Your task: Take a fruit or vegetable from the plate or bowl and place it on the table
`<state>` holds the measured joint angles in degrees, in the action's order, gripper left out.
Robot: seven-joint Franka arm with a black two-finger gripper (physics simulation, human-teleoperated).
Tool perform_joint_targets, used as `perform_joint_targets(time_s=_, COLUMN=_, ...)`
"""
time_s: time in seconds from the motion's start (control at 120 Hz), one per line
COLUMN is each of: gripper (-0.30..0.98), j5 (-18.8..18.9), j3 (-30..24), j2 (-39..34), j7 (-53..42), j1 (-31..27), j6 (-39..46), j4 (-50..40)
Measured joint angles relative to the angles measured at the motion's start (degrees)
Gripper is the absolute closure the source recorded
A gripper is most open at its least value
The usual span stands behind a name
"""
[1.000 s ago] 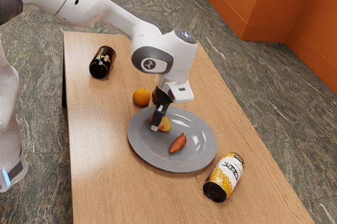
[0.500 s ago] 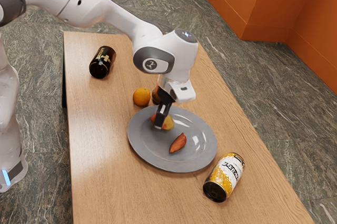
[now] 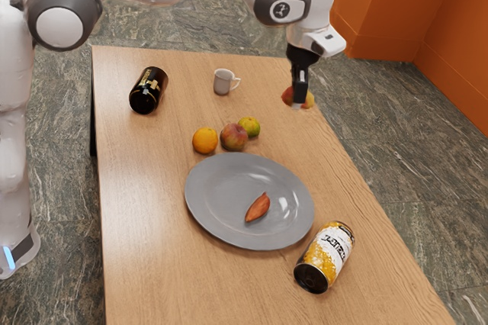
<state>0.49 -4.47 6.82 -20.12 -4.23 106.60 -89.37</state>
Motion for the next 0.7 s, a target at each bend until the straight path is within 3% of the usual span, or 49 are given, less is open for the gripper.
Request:
perform_joint_targets(time_s=0.117, gripper=0.37, j5=-0.25, j3=0.07, j2=1.98, j7=0.55, j1=-5.51, j6=-2.30, j4=1.45)
perform_joint_targets(time_s=0.433, gripper=0.37, j5=-0.71, j3=0.02, j2=4.48, j7=1.52, j1=-7.04, j6=-4.37, j4=1.92)
perform_joint_targets(time_s=0.55, gripper=0.17, j5=-1.03, j3=-0.08, j2=4.92, j7=1.61, j1=-6.94, j6=-4.56, j4=2.27)
perform_joint_targets(time_s=0.7, gripper=0.06, j5=-1.20, j3=-0.18, j2=4.99, j7=1.85, j1=-6.74, j6=-4.28, j4=2.33)
